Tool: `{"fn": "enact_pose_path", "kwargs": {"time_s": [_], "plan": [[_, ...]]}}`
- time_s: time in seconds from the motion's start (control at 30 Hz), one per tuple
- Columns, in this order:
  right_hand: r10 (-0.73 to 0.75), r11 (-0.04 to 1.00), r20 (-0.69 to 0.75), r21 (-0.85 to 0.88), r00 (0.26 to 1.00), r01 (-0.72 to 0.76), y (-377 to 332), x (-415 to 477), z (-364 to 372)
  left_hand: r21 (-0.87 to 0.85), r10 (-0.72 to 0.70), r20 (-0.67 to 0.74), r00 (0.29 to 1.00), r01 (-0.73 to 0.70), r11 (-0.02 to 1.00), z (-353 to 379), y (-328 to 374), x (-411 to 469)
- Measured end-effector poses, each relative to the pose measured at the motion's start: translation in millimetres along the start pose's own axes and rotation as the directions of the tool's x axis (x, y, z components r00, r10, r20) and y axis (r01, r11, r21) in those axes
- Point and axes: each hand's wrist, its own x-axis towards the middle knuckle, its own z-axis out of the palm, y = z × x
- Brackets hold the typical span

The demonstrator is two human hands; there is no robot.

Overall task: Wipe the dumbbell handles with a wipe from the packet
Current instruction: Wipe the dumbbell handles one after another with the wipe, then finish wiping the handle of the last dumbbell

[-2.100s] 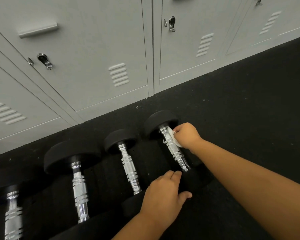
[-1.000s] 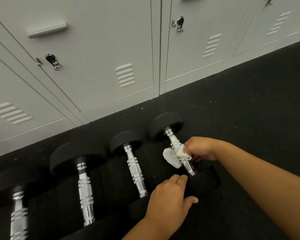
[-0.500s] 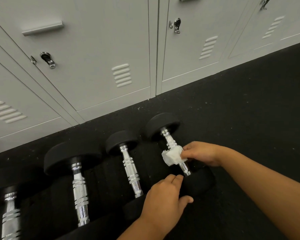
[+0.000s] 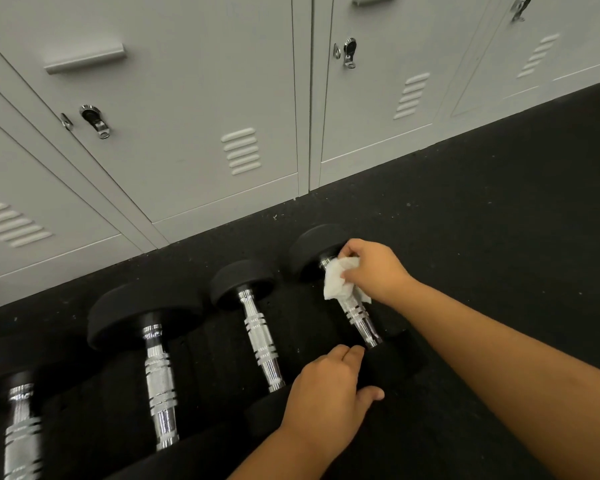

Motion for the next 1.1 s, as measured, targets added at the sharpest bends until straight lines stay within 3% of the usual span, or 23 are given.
{"fn": "enact_pose_path", "kwargs": {"time_s": [0.17,0.37,0.43,0.6,0.67,0.8,0.93,1.1], "plan": [[-0.123,0.991,0.0,-0.056,0.992,0.123,12.6,-20.3,9.9,-0.008,-0.007,-0.002,1.0,0.007,1.0,1.4,-0.8,-2.3],[-0.133,0.938,0.364,-0.255,0.922,0.235,27.5,-55.8,-11.8,-0.013,-0.015,-0.021,1.0,0.014,1.0,2.3,-0.6,-3.7],[-0.138,0.9,0.422,-0.325,0.896,0.291,25.7,-54.8,-19.4,-0.005,-0.017,-0.018,1.0,0.017,1.0,2.7,0.7,-3.4],[-0.141,0.868,0.166,-0.453,0.976,0.203,-4.3,-19.8,-10.0,0.021,-0.022,-0.006,1.0,0.022,1.0,1.2,3.7,-1.5],[-0.224,0.843,0.093,-0.481,0.97,0.24,-14.3,-16.3,5.1,0.028,-0.02,-0.004,1.0,0.02,0.999,0.7,4.5,-0.8],[-0.304,0.758,0.188,-0.546,0.934,0.357,-5.1,-30.7,20.5,0.048,-0.021,0.006,1.0,0.02,0.999,0.5,5.4,-0.8],[-0.215,0.859,0.306,-0.393,0.927,0.329,16.5,-50.6,2.2,0.046,-0.008,0.009,1.0,0.008,0.999,0.7,5.8,-0.7],[-0.073,0.891,0.405,-0.384,0.911,0.242,16.0,-60.8,-12.7,-0.033,-0.061,0.004,0.998,0.061,0.998,-2.2,3.9,-1.9]]}}
